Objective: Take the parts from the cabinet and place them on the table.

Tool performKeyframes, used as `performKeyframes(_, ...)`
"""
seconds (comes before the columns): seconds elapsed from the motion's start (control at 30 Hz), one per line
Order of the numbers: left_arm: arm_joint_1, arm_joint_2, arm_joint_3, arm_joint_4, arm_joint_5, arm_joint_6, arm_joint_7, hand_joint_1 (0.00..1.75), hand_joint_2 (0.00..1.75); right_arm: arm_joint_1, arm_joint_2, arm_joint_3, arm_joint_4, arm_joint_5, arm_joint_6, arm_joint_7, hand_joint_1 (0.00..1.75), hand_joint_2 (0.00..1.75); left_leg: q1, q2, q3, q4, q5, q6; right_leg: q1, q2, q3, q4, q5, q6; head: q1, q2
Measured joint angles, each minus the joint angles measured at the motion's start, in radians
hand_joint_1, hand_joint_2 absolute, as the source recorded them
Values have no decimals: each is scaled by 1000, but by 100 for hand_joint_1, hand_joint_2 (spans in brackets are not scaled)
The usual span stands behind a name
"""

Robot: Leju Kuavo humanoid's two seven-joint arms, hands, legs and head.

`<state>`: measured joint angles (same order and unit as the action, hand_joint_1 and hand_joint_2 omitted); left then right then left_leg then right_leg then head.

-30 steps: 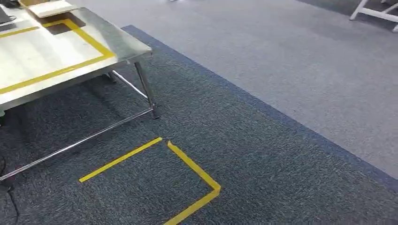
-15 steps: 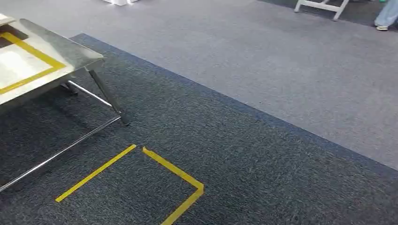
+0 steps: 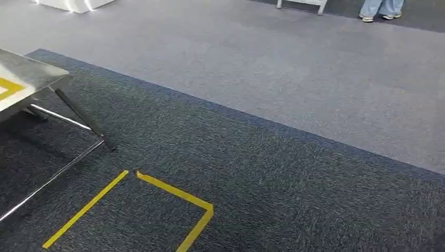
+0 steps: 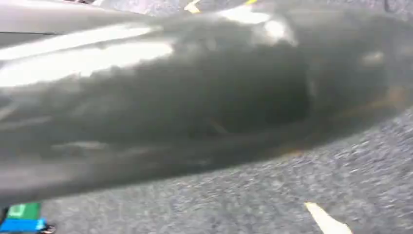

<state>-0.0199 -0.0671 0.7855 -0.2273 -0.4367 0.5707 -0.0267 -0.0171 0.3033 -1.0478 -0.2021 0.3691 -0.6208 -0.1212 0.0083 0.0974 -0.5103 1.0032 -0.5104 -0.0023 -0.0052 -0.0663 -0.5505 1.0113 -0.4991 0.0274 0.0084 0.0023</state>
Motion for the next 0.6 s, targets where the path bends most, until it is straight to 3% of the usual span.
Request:
performKeyframes(0.07, -5, 9, 23, 0, -10, -20, -2, 0, 0, 7, -2, -40, -21, -37, 48, -16, 0, 0, 3, 17, 5, -1, 1, -9, 5, 17, -12, 3, 0, -11, 2, 0)
performKeyframes(0.1, -7, 14, 34, -1, -15, -31, -4, 0, 0, 11, -2, -61, -41, -35, 76, -2, 0, 0, 5, 24, 5, -2, -7, -15, 1, 28, -3, -2, 5, -20, 2, 0)
performKeyframes(0.13, -9, 15, 46, -1, -17, -40, -7, 0, 0, 16, -2, -79, -63, -29, 100, 11, 0, 0, 8, -16, 4, 18, -27, -22, -2, 36, -5, -5, 7, -26, -2, 0)
performKeyframes(0.17, -9, 14, 56, -1, -24, -45, -10, 0, 0, 16, -2, -95, -83, -22, 112, 19, 0, 0, 9, -50, -18, 74, -67, -22, -2, 46, -5, -5, 9, -33, -6, 0)
performKeyframes(0.23, -3, 19, 72, -1, -24, -50, -14, 0, 0, 16, -2, -113, -106, -19, 120, 20, 0, 0, 9, -77, -83, 225, -140, -20, 1, 71, -7, -5, 9, -40, -6, 0)
performKeyframes(0.27, 0, 22, 77, -1, -24, -52, -15, 0, 0, 16, -2, -121, -116, -19, 122, 17, 0, 0, 8, -82, -112, 288, -159, -19, 4, 87, -7, -5, 10, -42, -6, 0)
performKeyframes(0.3, 1, 22, 84, -1, -20, -60, -17, 0, 0, 18, -1, -128, -127, -20, 126, 5, 0, 0, 8, -85, -122, 304, -150, -17, 6, 103, -6, -5, 10, -42, -5, 0)
performKeyframes(0.33, 0, 23, 92, -1, -13, -66, -17, 0, 0, 21, 4, -134, -138, -26, 132, -12, 0, 0, 7, -86, -115, 283, -123, -13, 8, 114, -4, -4, 10, -42, -5, 0)
performKeyframes(0.37, -3, 23, 100, -1, -12, -71, -21, 0, 0, 22, 8, -144, -155, -36, 142, -42, 0, 0, 6, -90, -88, 214, -72, -8, 9, 131, -1, -4, 11, -42, -5, 0)
performKeyframes(0.4, -4, 23, 105, -1, -5, -76, -36, 0, 0, 23, 13, -155, -170, -46, 153, -70, 0, 0, 5, -108, -52, 127, -20, 0, 10, 146, 2, -4, 11, -41, -6, 0)
performKeyframes(0.43, -4, 23, 114, -1, -1, -85, -53, 0, 0, 23, 14, -163, -177, -50, 157, -88, 0, 0, 5, -150, -22, 52, 18, 7, 10, 158, 4, -4, 11, -41, -6, 0)
performKeyframes(0.47, -4, 27, 122, -1, -1, -94, -65, 0, 0, 23, 19, -171, -181, -54, 161, -96, 0, 0, 7, -205, -16, 33, 9, 13, 13, 166, -6, 1, 11, -35, -2, 0)
performKeyframes(0.53, -8, 27, 125, -1, -14, -107, -71, 0, 0, 19, 19, -182, -197, -55, 165, -96, 0, 0, 0, -187, -10, 10, 1, 9, 1, 195, -20, 4, 18, -21, -3, 0)
performKeyframes(0.6, -15, 26, 125, -1, -18, -110, -71, 0, 0, 21, 19, -195, -203, -55, 165, -95, 0, 0, 0, -167, -7, -2, 9, 18, -2, 217, -33, -4, 24, -4, -4, 0)
